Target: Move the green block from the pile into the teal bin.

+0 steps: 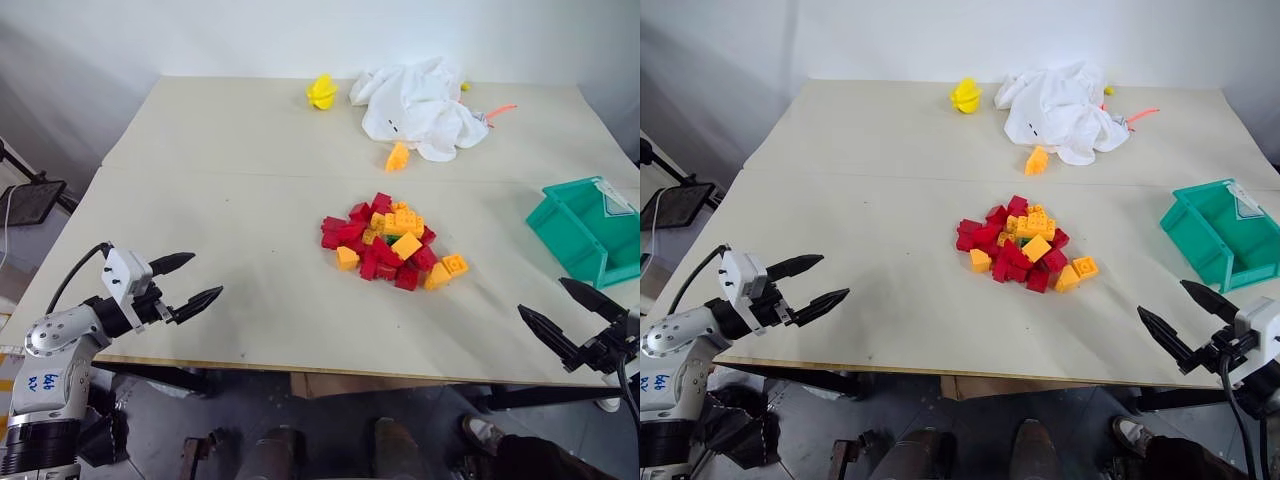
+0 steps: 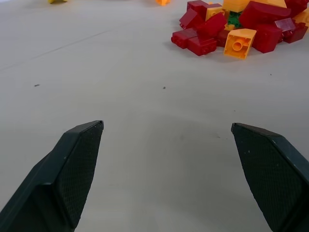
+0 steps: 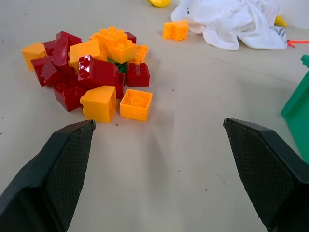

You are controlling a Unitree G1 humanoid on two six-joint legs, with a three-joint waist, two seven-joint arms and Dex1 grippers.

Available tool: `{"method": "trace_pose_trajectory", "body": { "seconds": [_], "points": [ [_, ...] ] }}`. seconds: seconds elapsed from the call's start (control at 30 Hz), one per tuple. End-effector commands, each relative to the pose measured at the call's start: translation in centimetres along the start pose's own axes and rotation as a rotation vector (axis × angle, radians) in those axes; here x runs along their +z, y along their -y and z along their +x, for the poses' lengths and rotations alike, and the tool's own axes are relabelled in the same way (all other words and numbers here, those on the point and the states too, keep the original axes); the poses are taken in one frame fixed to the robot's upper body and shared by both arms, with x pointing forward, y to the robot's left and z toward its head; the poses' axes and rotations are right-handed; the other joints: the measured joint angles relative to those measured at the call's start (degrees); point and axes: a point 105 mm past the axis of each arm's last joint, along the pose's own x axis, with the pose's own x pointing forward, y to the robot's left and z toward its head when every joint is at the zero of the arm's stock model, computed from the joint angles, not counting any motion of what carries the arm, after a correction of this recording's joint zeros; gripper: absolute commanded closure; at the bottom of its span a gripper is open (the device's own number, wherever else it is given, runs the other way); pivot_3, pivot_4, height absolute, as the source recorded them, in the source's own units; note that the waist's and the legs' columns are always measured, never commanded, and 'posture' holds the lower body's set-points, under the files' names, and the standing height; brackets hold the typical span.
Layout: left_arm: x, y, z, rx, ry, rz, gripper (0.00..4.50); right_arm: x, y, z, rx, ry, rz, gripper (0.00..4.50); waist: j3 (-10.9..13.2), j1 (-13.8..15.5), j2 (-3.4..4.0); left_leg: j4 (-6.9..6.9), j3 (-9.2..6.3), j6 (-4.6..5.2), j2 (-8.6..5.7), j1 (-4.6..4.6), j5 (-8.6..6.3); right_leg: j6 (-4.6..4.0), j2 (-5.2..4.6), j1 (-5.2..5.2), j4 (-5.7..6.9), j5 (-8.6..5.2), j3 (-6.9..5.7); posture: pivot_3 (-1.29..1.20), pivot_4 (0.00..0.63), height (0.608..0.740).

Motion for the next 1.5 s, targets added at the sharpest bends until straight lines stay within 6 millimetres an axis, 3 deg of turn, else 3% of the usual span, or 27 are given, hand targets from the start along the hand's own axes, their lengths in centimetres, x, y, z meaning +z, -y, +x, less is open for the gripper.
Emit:
{"method": "trace_pose_trajectory", "body": {
  "seconds": [0.03,0.1,0.2,0.27,0.33,0.43,0.57,0.73,0.83,1.03,1.23,1.3,1.4,1.5],
  "points": [
    [0.9,-0.3,-0.2,0.012,0.004,0.057,0.00,0.9,0.2,0.2,-0.022,0.049,-0.029,0.03,0.00,0.01,0.00,-0.01,0.00,0.00,0.00,0.03,0.00,0.00,0.00,0.03,-0.02,0.00,0.00,0.00,0.150,0.740],
    [1.1,-0.4,0.1,0.024,0.026,0.028,0.00,0.8,0.1,0.4,-0.028,0.058,-0.024,0.03,0.00,0.03,0.00,-0.01,0.00,0.00,0.01,0.06,0.00,0.00,0.00,0.06,-0.03,0.00,0.00,0.00,0.150,0.740],
    [1.8,1.2,0.9,-0.084,0.055,0.019,0.00,0.6,0.5,0.1,-0.060,0.058,-0.017,0.03,0.00,0.06,0.00,-0.02,0.00,0.00,0.01,0.06,0.00,0.00,0.00,0.06,-0.01,0.00,0.00,0.00,0.150,0.740],
    [2.9,3.2,2.4,-0.220,0.088,0.080,0.00,0.5,2.1,-1.6,-0.137,0.047,-0.011,0.03,0.00,0.35,0.00,-0.01,0.00,0.02,0.00,0.06,-0.01,0.00,-0.01,0.10,0.01,0.00,0.01,0.00,0.150,0.740],
    [3.4,4.0,3.2,-0.271,0.107,0.109,0.00,0.5,2.8,-2.5,-0.164,0.041,-0.010,0.03,0.00,1.17,0.00,0.01,-0.05,0.04,-0.04,0.09,-0.02,0.00,-0.02,0.22,-0.13,0.00,-0.02,0.00,0.150,0.740],
    [3.8,5.0,3.7,-0.353,0.122,0.119,0.00,0.2,2.6,-3.0,-0.127,0.018,-0.010,0.62,0.00,1.27,0.00,-0.04,-0.01,0.03,-0.02,0.17,-0.04,0.00,-0.01,0.24,-0.19,0.00,-0.01,0.00,0.150,0.740],
    [3.7,5.9,4.1,-0.445,0.119,0.095,0.00,0.2,-0.1,-1.7,0.070,-0.023,-0.028,1.87,0.00,0.78,0.01,-0.11,0.19,0.00,0.11,0.28,-0.05,-0.04,0.06,0.25,-0.18,-0.02,0.02,0.00,0.150,0.740],
    [3.8,5.4,4.2,-0.425,0.126,0.097,0.00,0.6,-2.4,0.4,0.249,-0.023,0.001,3.62,0.00,-0.08,0.01,-0.07,0.32,0.00,0.25,0.40,-0.05,-0.04,0.12,0.31,-0.15,-0.02,0.05,0.00,0.150,0.740],
    [3.4,4.5,3.7,-0.363,0.123,0.073,0.00,0.2,-4.7,2.5,0.404,-0.084,0.017,4.49,0.00,-0.08,0.00,-0.07,0.31,-0.01,0.26,0.38,-0.06,-0.04,0.13,0.31,-0.17,-0.02,0.04,0.00,0.150,0.740],
    [1.7,1.8,1.7,-0.143,0.115,-0.004,0.00,0.2,-7.9,9.5,0.529,-0.103,0.037,4.49,0.00,-0.21,-0.01,-0.01,0.31,-0.05,0.33,0.37,-0.08,-0.07,0.16,0.26,-0.17,-0.01,0.03,0.00,0.150,0.740],
    [0.7,2.2,0.1,-0.107,0.082,-0.033,0.00,1.5,-10.1,17.1,0.566,-0.059,0.017,4.49,0.02,-0.24,-0.06,-0.02,0.29,-0.11,0.36,0.26,-0.13,-0.16,0.18,0.09,-0.08,-0.03,0.00,0.00,0.150,0.740],
    [1.2,2.9,0.4,-0.136,0.095,-0.033,0.00,1.6,-9.8,19.5,0.529,-0.078,0.016,4.49,0.02,-0.12,-0.06,-0.01,0.34,-0.12,0.37,0.22,-0.12,-0.18,0.18,-0.03,-0.05,-0.02,0.01,0.00,0.150,0.740],
    [2.4,4.2,1.5,-0.206,0.134,-0.028,0.00,2.3,-7.7,23.2,0.389,-0.079,-0.010,4.49,0.02,-0.05,-0.06,0.01,0.24,-0.14,0.35,0.19,-0.12,-0.30,0.17,-0.10,0.13,-0.04,-0.04,0.00,0.150,0.740],
    [3.5,5.0,2.4,-0.257,0.161,-0.020,0.00,2.7,-5.5,24.7,0.311,-0.089,-0.039,4.49,0.01,-0.05,-0.08,0.04,0.17,-0.14,0.33,0.18,-0.12,-0.37,0.17,-0.09,0.20,0.01,-0.10,0.00,0.150,0.740]
  ]
}}
